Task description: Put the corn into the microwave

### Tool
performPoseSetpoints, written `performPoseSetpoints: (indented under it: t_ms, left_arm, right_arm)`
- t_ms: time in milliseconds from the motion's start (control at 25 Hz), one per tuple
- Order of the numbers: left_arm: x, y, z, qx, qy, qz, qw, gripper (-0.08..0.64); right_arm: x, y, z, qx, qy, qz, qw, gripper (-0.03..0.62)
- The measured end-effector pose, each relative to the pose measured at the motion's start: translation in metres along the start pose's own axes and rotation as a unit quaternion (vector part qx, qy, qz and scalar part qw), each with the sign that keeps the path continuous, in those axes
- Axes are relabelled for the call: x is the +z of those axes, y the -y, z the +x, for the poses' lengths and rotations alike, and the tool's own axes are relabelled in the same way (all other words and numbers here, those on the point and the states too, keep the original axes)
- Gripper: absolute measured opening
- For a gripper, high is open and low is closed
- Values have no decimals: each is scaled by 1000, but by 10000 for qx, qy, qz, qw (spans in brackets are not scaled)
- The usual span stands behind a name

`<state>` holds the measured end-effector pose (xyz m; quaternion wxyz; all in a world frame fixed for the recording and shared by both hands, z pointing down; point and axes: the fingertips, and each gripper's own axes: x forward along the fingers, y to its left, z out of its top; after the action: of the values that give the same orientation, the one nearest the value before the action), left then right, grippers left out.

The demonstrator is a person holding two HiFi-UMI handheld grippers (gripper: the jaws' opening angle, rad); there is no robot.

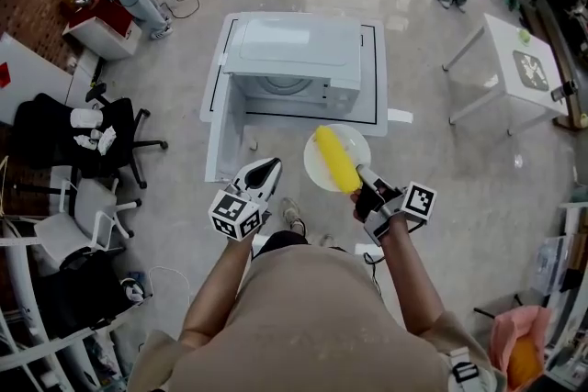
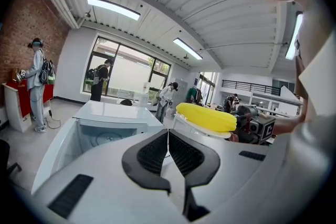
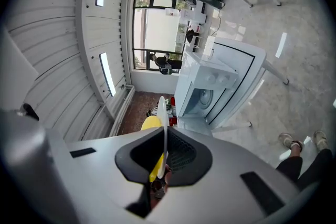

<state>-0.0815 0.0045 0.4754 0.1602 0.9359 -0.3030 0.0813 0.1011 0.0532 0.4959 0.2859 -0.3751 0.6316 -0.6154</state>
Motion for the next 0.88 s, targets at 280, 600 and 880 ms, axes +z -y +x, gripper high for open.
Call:
performPoseSetpoints:
  t_ms: [280, 600, 880]
  left_arm:
    - [0, -51, 11, 103, -206, -79, 9997, 5]
    - [5, -92, 15, -1, -157, -245, 9996, 5]
    - [6, -115, 17, -89, -69, -253, 9996, 5]
  right_arm:
    - [8, 5, 52, -130, 37, -31, 9999, 17]
    - [12, 14, 97, -199, 106, 8, 9997, 17]
    - [7, 32, 127, -302, 152, 57, 9994, 17]
